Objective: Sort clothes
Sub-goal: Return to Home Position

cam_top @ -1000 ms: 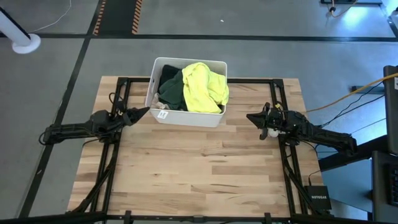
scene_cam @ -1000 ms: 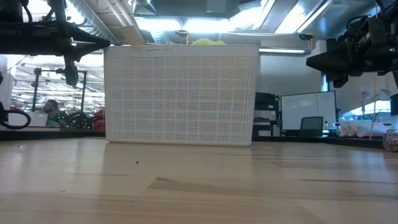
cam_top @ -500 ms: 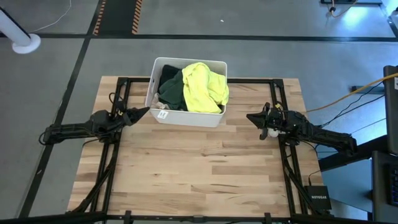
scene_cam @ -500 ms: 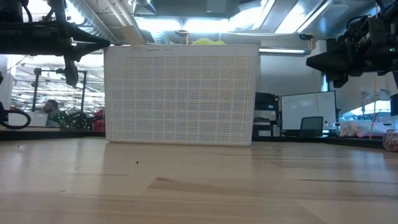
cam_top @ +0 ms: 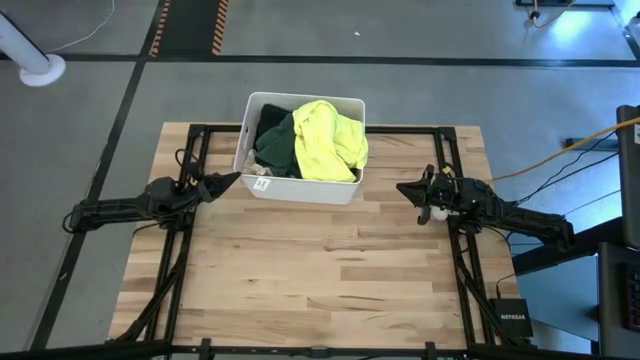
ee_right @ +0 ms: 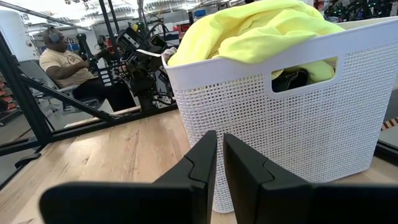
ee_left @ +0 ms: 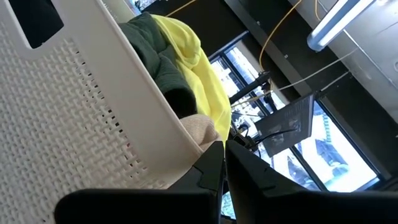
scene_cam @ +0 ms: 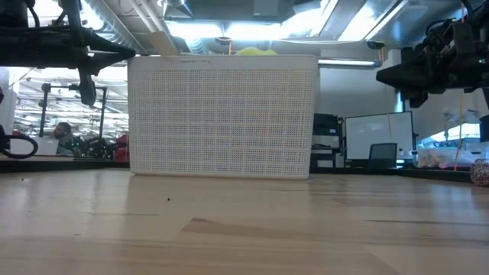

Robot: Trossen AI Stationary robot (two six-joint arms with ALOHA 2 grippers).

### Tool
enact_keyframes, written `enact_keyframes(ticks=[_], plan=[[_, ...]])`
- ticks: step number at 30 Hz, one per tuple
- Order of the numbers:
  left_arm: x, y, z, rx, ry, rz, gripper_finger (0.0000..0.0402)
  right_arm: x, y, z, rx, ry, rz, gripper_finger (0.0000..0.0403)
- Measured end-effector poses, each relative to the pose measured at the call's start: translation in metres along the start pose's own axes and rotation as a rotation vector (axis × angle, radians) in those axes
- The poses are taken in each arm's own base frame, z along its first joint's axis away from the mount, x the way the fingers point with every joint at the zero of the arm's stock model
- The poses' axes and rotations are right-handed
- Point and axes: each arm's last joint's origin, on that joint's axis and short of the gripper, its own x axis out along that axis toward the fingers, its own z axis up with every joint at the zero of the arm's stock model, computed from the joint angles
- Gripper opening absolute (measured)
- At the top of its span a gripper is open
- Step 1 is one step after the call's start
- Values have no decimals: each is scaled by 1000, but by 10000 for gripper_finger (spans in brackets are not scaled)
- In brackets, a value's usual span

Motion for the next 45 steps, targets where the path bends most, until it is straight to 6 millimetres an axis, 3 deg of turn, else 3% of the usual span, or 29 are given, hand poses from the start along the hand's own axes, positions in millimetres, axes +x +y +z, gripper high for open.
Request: enact_keyframes(ticks=[45], plan=[[0,0,0,32,1,2,13,0,0,0,0,0,0,46]])
